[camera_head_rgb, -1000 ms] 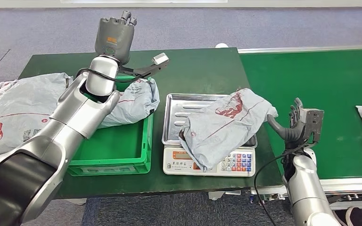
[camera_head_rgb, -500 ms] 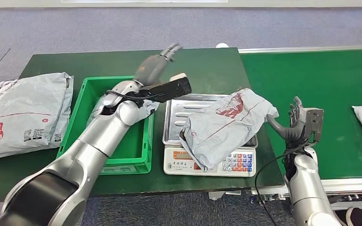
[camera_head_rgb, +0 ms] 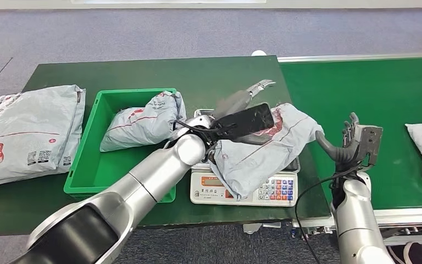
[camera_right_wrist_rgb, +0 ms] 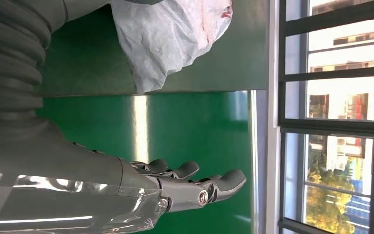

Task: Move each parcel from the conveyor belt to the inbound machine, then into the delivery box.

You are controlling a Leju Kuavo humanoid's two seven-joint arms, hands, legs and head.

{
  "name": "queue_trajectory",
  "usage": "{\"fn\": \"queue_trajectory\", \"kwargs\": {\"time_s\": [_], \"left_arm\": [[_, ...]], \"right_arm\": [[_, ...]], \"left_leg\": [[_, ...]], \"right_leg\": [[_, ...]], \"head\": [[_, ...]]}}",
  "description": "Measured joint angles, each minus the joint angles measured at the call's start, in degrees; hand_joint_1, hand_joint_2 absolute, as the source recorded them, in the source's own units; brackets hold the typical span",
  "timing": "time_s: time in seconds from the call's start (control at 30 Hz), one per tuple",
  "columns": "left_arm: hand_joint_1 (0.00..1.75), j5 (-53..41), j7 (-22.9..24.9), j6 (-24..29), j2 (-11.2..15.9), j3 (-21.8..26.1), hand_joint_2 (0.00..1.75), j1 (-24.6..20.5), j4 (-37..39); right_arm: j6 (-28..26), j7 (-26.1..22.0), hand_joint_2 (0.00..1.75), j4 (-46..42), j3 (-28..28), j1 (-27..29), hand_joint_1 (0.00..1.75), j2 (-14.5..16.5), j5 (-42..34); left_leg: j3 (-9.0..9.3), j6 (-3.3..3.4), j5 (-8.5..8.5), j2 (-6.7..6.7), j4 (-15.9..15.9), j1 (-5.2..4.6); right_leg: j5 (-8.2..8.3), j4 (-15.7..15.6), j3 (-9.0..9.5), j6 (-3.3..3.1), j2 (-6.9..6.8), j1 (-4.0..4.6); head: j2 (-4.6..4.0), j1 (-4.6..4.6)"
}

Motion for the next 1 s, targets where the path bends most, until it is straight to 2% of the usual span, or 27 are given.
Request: {"fn": "queue_trajectory", "kwargs": {"time_s": [0.23, 0.4, 0.53, 0.67, 0.87, 1.0], "left_arm": [[0.00, 0.08, 0.42, 4.16, -0.01, -5.98, 1.75, 1.72, 2.97], [0.00, -8.01, 4.85, 12.48, -0.01, -11.24, 1.75, 3.06, 6.87], [0.00, -13.45, 8.92, 15.80, -0.01, -15.14, 1.75, 3.53, 9.65], [0.00, -18.79, 12.92, 16.58, -0.01, -18.24, 1.75, 3.98, 12.01], [0.00, -20.11, 14.03, 16.41, -0.01, -20.05, 1.75, 4.49, 13.94], [0.00, -23.27, 15.72, 14.43, -0.01, -21.35, 1.75, 4.53, 14.26]], "right_arm": [[1.37, -0.29, 1.75, 0.00, -0.05, 0.93, 0.00, 0.00, -1.66], [1.39, -0.99, 1.75, 0.00, 1.51, 1.60, 0.00, 0.09, -3.04], [0.92, -0.96, 1.75, -0.01, 2.88, 1.77, 0.00, 0.42, -3.60], [0.48, -0.89, 1.75, 0.00, 4.65, 1.82, 0.00, 0.69, -3.98], [0.30, -0.89, 1.75, 0.04, 6.20, 1.68, 0.00, 1.15, -4.11], [-0.15, -1.15, 1.75, 0.50, 6.68, 1.41, 0.00, 1.30, -4.14]], "left_leg": [[-0.01, 0.00, -0.01, 0.01, 0.00, -0.01], [-0.02, 0.00, -0.01, 0.04, 0.00, -0.01], [-0.02, 0.00, -0.01, 0.03, -0.01, 0.00], [-0.02, 0.00, -0.01, 0.03, -0.02, 0.00], [-0.02, 0.00, -0.01, 0.01, -0.02, 0.00], [-0.02, 0.00, -0.01, 0.01, -0.02, 0.00]], "right_leg": [[0.00, 0.00, 0.00, 0.00, 0.00, -0.01], [0.00, 0.00, 0.00, 0.00, 0.02, -0.01], [-0.01, 0.00, 0.00, 0.00, 0.01, 0.00], [-0.01, 0.01, 0.00, 0.00, 0.01, 0.00], [-0.01, 0.01, 0.01, 0.00, 0.00, 0.00], [-0.01, 0.00, 0.02, 0.00, 0.00, 0.00]], "head": [[0.00, 0.00], [0.00, 0.00], [0.00, 0.00], [0.00, 0.00], [0.00, 0.00], [0.00, 0.00]]}}
